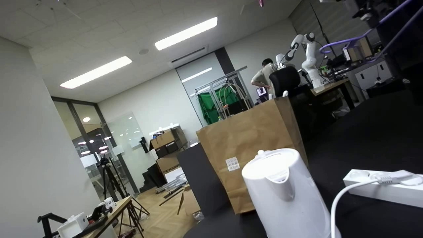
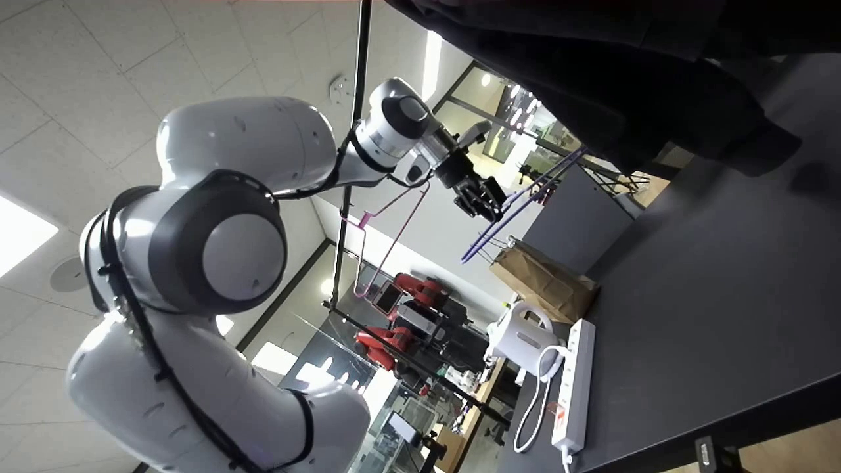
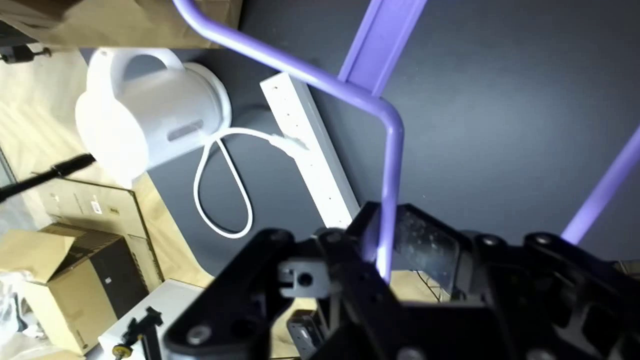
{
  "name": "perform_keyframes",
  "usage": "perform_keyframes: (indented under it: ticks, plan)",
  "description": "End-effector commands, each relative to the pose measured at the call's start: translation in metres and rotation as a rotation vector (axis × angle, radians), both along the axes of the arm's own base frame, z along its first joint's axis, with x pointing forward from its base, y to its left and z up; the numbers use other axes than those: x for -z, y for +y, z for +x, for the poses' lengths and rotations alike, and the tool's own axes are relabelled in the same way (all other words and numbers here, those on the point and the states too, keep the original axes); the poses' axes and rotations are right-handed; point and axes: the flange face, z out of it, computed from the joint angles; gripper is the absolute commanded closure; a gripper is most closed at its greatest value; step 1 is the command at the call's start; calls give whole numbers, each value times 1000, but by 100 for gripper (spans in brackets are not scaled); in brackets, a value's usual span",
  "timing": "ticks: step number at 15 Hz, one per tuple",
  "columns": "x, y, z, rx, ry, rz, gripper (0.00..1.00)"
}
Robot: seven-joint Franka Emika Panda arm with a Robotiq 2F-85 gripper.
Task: Remove the hanger from the table and hang it on the rail
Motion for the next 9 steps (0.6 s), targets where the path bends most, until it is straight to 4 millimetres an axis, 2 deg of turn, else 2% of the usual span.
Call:
perform_keyframes:
  ticks: [1,3,4,5,9]
  plan:
    - [10,-24,-65,-72,-20,35,96]
    - [19,-31,-85,-119,3,45,96]
    - [25,-34,-89,-116,26,61,96]
    - [20,-38,-81,-76,45,31,83]
    - [32,-38,-88,-99,38,90,83]
